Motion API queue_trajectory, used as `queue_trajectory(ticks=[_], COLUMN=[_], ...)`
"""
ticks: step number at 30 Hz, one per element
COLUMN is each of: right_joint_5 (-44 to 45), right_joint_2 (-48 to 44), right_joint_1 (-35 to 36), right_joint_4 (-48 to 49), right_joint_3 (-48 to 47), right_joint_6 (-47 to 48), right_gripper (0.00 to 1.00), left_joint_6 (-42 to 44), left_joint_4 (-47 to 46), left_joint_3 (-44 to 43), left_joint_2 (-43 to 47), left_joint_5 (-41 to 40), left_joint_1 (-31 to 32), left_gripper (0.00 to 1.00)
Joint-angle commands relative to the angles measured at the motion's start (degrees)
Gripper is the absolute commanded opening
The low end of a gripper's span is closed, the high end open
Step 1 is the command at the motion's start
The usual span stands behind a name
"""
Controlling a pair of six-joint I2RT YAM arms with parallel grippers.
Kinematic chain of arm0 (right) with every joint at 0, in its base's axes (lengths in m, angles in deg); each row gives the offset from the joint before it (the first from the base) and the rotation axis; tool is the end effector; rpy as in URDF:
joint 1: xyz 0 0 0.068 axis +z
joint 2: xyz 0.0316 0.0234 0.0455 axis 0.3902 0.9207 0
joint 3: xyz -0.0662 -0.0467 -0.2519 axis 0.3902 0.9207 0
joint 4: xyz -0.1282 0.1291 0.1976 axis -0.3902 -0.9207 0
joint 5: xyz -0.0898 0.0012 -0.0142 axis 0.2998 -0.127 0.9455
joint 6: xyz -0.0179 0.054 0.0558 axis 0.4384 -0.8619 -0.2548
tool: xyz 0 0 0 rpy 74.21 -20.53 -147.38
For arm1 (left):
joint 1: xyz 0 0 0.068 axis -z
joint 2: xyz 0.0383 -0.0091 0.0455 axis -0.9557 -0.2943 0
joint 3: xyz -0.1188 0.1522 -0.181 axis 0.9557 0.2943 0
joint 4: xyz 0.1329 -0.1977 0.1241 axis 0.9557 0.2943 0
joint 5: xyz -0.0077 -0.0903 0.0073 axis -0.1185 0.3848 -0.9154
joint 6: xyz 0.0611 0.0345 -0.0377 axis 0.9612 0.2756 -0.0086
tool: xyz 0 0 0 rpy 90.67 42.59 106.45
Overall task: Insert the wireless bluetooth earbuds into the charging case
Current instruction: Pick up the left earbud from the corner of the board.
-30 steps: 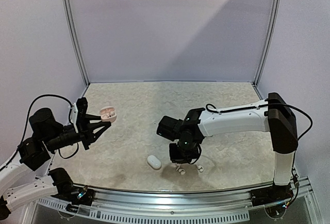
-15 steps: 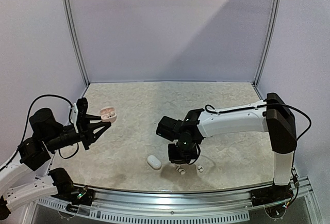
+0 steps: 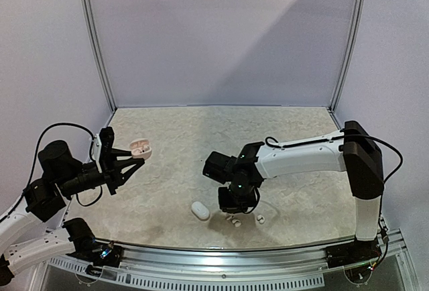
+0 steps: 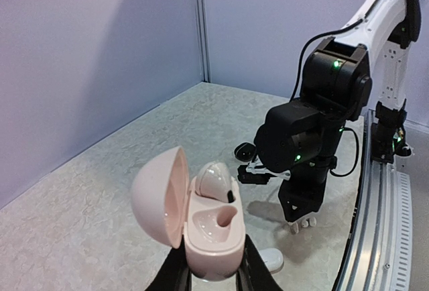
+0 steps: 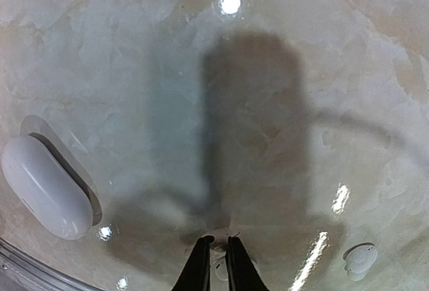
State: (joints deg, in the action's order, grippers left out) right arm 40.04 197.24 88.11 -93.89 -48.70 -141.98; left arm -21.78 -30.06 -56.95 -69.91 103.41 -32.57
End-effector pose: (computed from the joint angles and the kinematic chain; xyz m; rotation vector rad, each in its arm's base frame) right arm 0.1713 0.3653 0.1198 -0.1031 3.0428 0.1850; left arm 0.1242 -0.1280 0.2743 0.8043 1.5369 -0.7138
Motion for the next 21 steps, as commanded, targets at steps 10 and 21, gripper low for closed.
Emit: queue_trajectory(ticks=[10,21], right_joint_5=[0.6,-0.4], right_joint_2=[3.4,3.9], right_joint_1=[-0.6,-0.6], right_joint_4=[-1.9,-4.2], right_joint_3=[-2.4,-3.5], right_joint_6=[2.2,1.7], right_gripper=[0.14,0.19], left_joint_6=[0.1,0.0], left_joint_4=[0.1,0.0], left_joint_3=[0.6,0.8], left_joint_2=[0.1,0.2], left_joint_5=[0.7,0.9], left_joint_1=[-0.7,-0.7], left_gripper=[0.00,0.00])
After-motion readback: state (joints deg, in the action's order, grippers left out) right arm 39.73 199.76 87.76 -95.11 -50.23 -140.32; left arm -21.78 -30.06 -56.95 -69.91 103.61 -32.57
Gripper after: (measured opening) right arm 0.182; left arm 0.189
